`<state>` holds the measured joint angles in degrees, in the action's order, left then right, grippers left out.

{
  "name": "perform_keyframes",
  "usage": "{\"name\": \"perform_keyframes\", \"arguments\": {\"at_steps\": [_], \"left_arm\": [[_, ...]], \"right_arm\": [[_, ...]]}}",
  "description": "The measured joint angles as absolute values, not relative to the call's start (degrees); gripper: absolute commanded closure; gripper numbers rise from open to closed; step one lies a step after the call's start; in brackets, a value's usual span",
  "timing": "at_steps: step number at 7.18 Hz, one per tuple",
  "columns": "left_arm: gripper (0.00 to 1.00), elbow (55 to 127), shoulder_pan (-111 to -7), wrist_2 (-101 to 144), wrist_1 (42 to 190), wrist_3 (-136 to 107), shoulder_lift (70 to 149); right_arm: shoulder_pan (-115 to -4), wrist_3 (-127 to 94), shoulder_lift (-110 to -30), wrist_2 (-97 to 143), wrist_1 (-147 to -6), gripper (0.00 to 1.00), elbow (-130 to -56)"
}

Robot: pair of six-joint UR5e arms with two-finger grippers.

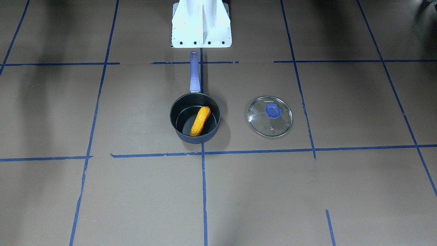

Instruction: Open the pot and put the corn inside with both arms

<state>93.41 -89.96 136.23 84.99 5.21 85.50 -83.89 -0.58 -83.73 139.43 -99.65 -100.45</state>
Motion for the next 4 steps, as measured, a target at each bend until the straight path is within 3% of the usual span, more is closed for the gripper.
{"name": "perform_keyframes", "arguments": {"at_steps": [4], "left_arm": [[0.0, 93.5, -90.0, 136.1, 85.0, 5.0, 86.1]], "right_arm": [[-92.4, 14.5, -88.7, 140.8, -99.0, 0.0, -93.2]]}}
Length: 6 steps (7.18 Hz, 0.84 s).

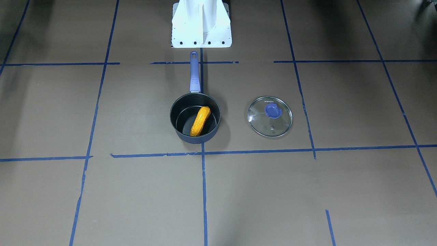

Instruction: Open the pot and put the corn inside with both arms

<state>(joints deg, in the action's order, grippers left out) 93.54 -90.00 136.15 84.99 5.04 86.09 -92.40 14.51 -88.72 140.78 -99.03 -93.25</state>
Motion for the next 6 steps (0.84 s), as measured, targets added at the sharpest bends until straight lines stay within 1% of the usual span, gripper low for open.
{"name": "perform_keyframes", "arguments": {"at_steps": [2, 6], "left_arm": [[0.0, 93.6, -90.1, 136.1, 85.0, 5.0, 86.3], [0.0, 93.6, -90.1, 136.1, 85.0, 5.0, 86.6]], "right_arm": [[-93.6, 16.2, -90.5, 140.5, -97.3, 0.0, -92.6], [-94.1, 15.3, -89.8, 140.3, -91.8, 0.0, -88.3]]}}
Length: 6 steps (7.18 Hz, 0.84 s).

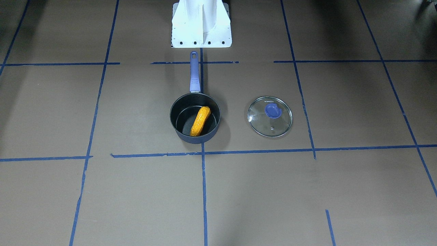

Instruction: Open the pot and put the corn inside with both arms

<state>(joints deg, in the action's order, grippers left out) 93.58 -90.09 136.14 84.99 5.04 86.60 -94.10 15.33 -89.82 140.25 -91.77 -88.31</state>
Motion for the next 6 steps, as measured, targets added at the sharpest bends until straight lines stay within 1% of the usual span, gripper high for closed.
{"name": "perform_keyframes", "arguments": {"at_steps": [6], "left_arm": [[0.0, 93.5, -90.1, 136.1, 85.0, 5.2, 86.8]], "right_arm": [[-94.3, 8.2, -89.5, 137.4, -90.5, 0.0, -87.9]]}}
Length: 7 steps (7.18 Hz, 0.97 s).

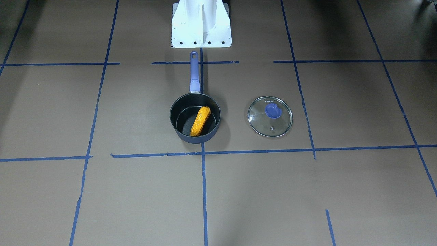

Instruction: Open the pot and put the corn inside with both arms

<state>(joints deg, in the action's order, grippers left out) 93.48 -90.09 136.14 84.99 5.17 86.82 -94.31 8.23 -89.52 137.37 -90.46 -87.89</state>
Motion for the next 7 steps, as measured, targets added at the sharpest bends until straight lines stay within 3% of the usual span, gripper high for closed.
{"name": "perform_keyframes", "arguments": {"at_steps": [7], "left_arm": [[0.0, 92.9, -90.1, 136.1, 85.0, 5.3, 87.1]], "right_arm": [[-94.3, 7.6, -89.5, 137.3, -90.4, 0.0, -87.8]]}}
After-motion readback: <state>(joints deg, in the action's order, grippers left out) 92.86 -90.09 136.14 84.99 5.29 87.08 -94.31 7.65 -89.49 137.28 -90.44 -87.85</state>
